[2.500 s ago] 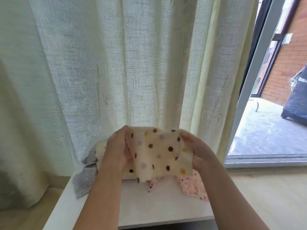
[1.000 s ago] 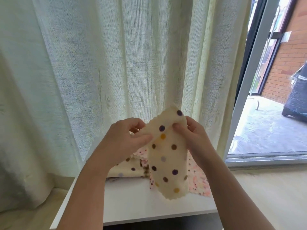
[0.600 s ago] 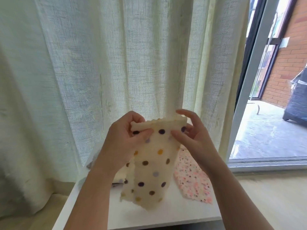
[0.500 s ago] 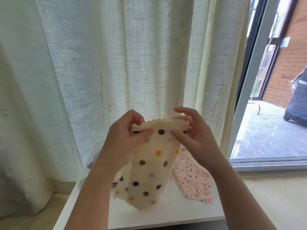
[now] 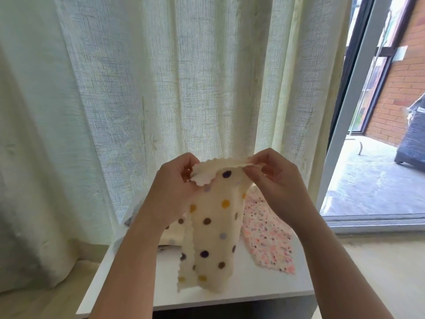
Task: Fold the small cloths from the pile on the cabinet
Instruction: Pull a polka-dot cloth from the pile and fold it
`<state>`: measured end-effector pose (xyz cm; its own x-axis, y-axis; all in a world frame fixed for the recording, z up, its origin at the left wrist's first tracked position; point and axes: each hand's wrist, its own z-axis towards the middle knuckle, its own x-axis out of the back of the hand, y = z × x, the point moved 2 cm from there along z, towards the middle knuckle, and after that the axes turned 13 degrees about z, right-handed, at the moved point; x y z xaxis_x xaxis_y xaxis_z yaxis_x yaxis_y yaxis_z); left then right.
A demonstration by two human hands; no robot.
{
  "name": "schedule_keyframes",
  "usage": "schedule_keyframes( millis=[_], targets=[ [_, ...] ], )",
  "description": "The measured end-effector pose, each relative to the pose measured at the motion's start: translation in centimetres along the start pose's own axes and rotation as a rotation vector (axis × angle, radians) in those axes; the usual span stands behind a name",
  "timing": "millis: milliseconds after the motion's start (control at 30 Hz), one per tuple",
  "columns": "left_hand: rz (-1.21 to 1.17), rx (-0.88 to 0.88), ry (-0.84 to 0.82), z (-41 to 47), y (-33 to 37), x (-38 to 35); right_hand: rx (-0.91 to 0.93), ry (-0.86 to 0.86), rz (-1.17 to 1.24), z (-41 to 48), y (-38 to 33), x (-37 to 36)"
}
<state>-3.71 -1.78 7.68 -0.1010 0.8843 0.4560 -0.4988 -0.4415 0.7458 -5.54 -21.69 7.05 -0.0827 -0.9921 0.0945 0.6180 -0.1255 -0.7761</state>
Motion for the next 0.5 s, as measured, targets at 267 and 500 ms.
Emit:
schedule_keyframes(
  millis=[267,500],
  targets=[
    [-0.214,0.142,-0.152,-0.1,-0.6,-1.0,-0.239,0.138,0.352,0.2,1.3,0.0],
    [-0.248,0.309,-0.397,-0.4,-3.3,-4.2,-0.410,0.374,0.508,0.1,3.1,1.6]
  ],
)
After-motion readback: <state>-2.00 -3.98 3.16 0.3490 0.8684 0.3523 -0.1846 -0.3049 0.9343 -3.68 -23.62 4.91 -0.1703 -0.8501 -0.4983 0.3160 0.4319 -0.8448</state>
